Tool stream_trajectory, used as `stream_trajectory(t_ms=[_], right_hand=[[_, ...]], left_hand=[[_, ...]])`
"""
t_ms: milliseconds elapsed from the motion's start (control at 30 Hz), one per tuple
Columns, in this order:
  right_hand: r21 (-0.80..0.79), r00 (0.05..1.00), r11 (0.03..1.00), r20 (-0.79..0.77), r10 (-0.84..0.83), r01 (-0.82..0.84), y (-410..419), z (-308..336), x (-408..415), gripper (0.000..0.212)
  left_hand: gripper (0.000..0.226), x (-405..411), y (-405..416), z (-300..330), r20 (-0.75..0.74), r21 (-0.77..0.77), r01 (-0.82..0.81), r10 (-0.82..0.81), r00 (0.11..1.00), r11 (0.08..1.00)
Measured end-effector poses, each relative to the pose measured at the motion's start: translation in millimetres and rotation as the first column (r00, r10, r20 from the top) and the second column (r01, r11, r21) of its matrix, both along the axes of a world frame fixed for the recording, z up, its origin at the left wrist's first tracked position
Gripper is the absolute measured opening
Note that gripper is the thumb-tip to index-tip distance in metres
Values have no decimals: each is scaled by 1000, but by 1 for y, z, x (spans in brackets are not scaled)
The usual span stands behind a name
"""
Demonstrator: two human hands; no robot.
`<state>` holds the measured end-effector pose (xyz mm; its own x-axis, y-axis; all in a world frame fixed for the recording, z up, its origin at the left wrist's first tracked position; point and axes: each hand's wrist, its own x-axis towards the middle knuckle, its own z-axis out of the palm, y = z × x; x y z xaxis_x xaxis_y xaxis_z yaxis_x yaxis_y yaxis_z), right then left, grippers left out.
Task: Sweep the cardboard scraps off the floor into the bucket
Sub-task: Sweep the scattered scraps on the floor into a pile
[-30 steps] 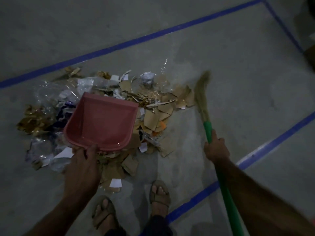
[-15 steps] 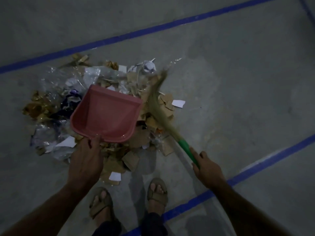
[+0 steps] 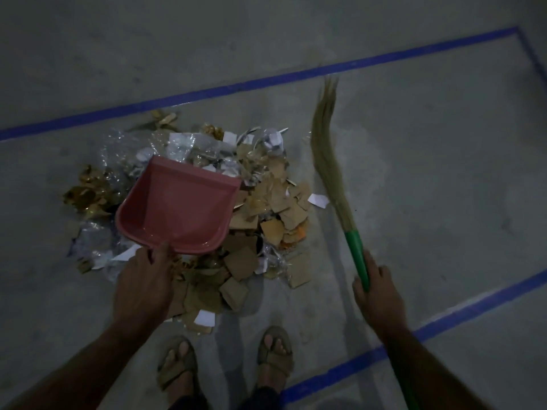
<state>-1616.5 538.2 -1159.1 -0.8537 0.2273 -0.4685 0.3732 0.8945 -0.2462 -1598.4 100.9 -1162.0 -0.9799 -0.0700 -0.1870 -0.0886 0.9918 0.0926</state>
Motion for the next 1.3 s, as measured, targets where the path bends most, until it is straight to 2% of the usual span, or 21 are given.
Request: stream_trajectory(t_ms=[133,200,267,433,533,633,767,867,900,1033,1133,1233,1300], right_hand=[[99,966,964,106,235,-246,-30,-26,-83,66],[110,920,922,181,348,-371,-51,-27,-93,64],[108,896,901,206,392,-419,-66,-23,-77,63],[59,887,902,222,406,-428,-71,-5,17,65],[38,911,933,234,339,-357,-61,8,64,70],[-47,951,965,165,263,-258,-55,23,103,75],[-203,976,957,17,216,-208,-53,44,140,86],[-250,967,935,-17,254,-250,-63,57,161,74],[-237,954,926,-19,298,-294,-66,59,169,68],[-226,872,853,31,488,-470,-92,51,192,69],[-259,742,728,61,668,-634,-130,42,206,82],[-261,657,677,169,734,-689,-185,37,213,76],[-197,602,645,239,762,-739,-226,30,218,76]], left_hand=[[45,15,-20,-4,101,-21,-103,104,989,994],[46,31,-32,-3,100,-20,-126,128,987,992],[46,50,-43,3,83,-3,-169,169,982,986],[47,96,-70,24,110,-25,-289,290,951,957],[36,120,-81,37,100,-11,-371,370,924,929],[40,144,-90,49,97,-7,-419,418,903,908],[43,176,-96,58,110,-8,-445,443,890,896],[45,198,-96,65,89,4,-494,492,866,869],[44,204,-97,66,81,4,-515,513,855,857],[42,233,-105,64,76,15,-576,573,816,817],[43,254,-121,61,57,19,-593,591,804,805],[40,268,-146,62,31,46,-566,565,824,823],[39,283,-163,66,13,55,-551,552,834,832]])
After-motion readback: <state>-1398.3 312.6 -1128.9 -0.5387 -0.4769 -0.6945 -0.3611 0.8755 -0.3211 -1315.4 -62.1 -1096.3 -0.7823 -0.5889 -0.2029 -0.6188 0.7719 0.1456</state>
